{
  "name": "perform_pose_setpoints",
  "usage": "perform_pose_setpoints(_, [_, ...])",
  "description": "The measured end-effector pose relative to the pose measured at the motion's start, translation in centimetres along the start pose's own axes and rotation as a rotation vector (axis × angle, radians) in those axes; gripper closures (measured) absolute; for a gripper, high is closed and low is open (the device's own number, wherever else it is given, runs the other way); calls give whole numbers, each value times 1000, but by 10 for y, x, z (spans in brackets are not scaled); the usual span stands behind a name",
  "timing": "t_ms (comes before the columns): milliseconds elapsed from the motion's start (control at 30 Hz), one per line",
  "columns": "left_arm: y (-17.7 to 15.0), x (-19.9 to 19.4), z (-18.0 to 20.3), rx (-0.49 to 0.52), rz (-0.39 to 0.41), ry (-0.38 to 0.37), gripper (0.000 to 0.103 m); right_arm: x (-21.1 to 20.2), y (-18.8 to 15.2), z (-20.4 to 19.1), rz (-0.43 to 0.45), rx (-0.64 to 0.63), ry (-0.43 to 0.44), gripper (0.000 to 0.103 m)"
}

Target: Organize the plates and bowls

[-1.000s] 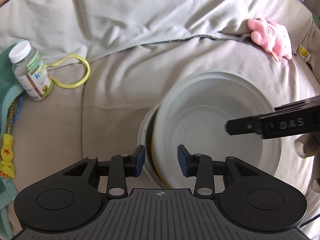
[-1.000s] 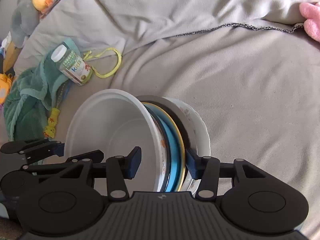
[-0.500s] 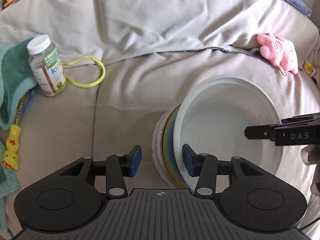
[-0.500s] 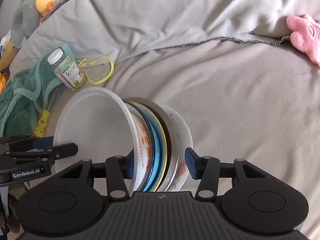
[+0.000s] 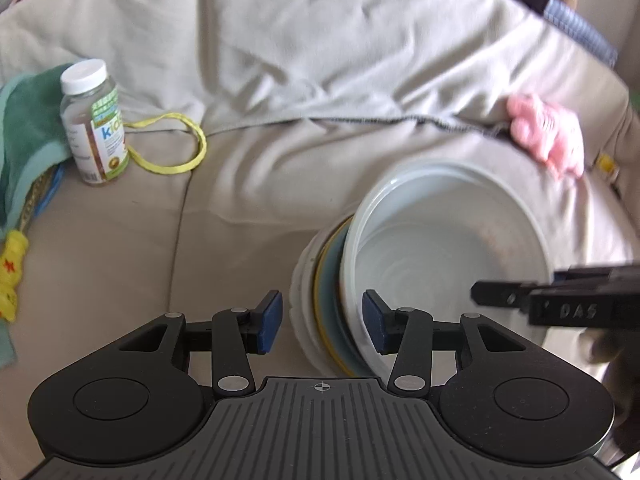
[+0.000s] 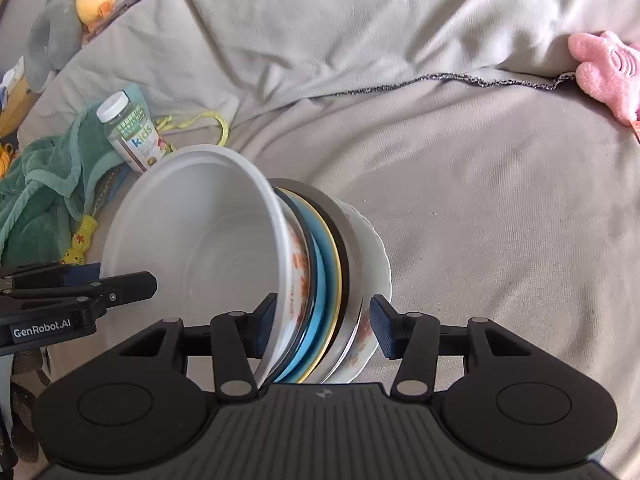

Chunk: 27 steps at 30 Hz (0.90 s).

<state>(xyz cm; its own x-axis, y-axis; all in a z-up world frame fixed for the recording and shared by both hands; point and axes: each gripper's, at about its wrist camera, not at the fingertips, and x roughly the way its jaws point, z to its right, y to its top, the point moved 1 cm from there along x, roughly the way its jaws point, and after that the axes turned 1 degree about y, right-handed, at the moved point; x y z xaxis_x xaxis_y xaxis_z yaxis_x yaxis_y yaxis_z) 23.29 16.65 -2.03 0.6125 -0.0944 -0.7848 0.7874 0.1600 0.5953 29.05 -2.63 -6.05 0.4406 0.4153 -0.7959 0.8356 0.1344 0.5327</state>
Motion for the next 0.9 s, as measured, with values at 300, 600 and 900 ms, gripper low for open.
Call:
perform_pose_setpoints(300, [-40,-51,0,-166,233,-112,56,-50,-30,-6,213,-9,46,41])
perform_pose_setpoints(600, [-150,-86,30,-166,397,-77,83,-103,-117,2,401,-27,12,29])
perform_pose_setpoints(900, [-249,-88,74,-87,432,-198,89,-109,-229,-3,461,-108,-70,25])
